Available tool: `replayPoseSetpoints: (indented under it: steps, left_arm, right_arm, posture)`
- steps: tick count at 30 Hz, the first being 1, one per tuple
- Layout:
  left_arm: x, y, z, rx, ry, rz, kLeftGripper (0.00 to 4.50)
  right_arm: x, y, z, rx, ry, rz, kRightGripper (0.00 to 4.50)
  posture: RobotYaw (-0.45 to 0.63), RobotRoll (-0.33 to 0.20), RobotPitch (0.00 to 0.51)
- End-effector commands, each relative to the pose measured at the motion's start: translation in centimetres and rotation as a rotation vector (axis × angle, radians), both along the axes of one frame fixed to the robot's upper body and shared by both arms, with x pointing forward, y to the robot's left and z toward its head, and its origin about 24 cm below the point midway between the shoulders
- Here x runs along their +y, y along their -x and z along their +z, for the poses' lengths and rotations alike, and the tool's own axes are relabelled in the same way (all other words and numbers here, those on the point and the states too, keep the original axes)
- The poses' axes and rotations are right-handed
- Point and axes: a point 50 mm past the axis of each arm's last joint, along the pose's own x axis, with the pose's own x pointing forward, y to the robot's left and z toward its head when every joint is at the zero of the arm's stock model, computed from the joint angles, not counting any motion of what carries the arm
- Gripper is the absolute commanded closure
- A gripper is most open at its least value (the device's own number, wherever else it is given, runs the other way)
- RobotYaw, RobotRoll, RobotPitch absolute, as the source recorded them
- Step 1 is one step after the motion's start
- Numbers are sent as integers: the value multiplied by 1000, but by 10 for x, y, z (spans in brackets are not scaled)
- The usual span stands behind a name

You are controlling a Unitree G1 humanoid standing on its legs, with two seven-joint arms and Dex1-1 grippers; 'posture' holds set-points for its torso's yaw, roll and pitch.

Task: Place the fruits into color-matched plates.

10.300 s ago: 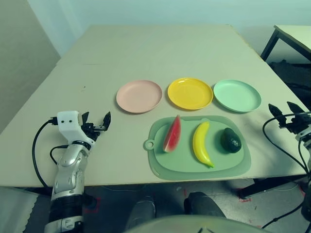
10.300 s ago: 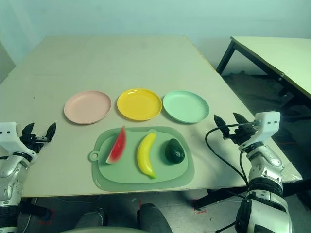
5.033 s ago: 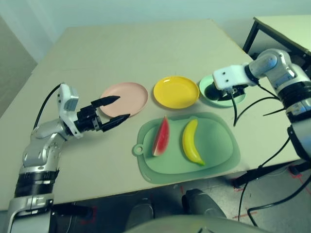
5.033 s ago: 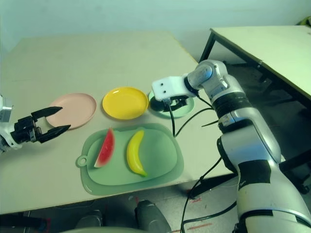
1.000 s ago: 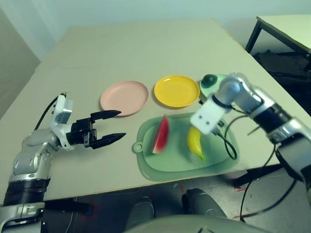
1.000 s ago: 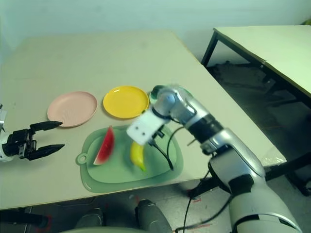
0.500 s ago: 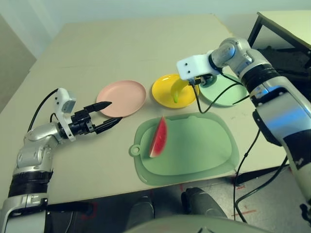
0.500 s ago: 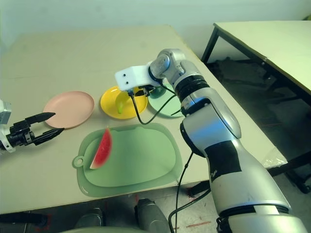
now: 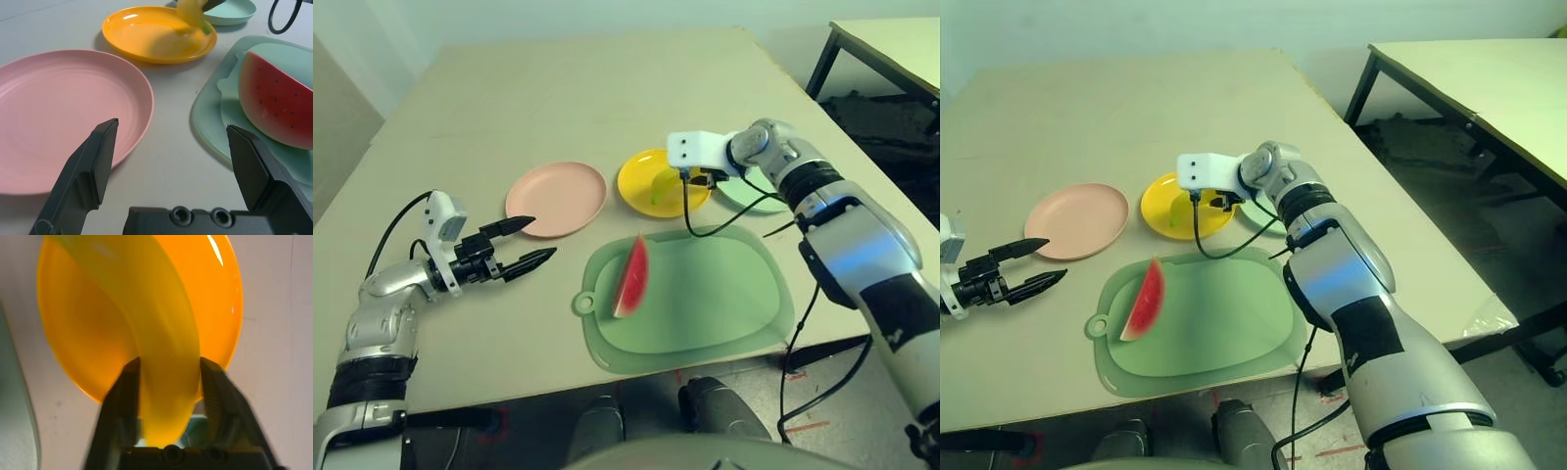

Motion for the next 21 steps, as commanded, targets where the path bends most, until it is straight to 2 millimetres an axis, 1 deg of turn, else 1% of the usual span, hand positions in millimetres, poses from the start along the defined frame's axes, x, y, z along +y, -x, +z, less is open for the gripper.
replayPoseSetpoints:
  steps: [1, 3, 4, 8, 14, 17, 18, 21]
  left_arm:
    - [-2, 1, 3, -8, -17, -14, 0]
    - [-4, -1, 2, -6, -25, -25, 0]
    - [-6, -1, 1, -6, -26, -28, 0]
    - [-9, -3, 1, -7, -22, -40, 0]
    - [-8, -4, 2, -7, -19, -50, 0]
    - [-7, -4, 2, -5, -11, -62, 0]
    - [-7, -4, 2, -3, -8, -67, 0]
    - [-8, -4, 2, 0, 0, -110, 0]
  right_arm:
    - [2, 2, -6, 20, -15, 5, 886]
    - [1, 2, -6, 21, -12, 7, 190]
    - [1, 2, -7, 20, -7, 10, 27]
    - [-5, 2, -3, 15, -4, 21, 27]
    - [-18, 1, 26, 15, -102, 54, 27]
    - [-35, 4, 38, 74, -212, 56, 27]
    - [-43, 5, 41, 92, -231, 58, 27]
    - [-68, 13, 43, 139, -206, 75, 27]
  posture:
    - [-94, 0, 70]
    - [-96, 0, 70]
    - [-97, 0, 71]
    - [-99, 0, 71]
    - [-105, 0, 71]
    - [-123, 0, 73]
    - [-127, 0, 73]
    - [-150, 0, 71]
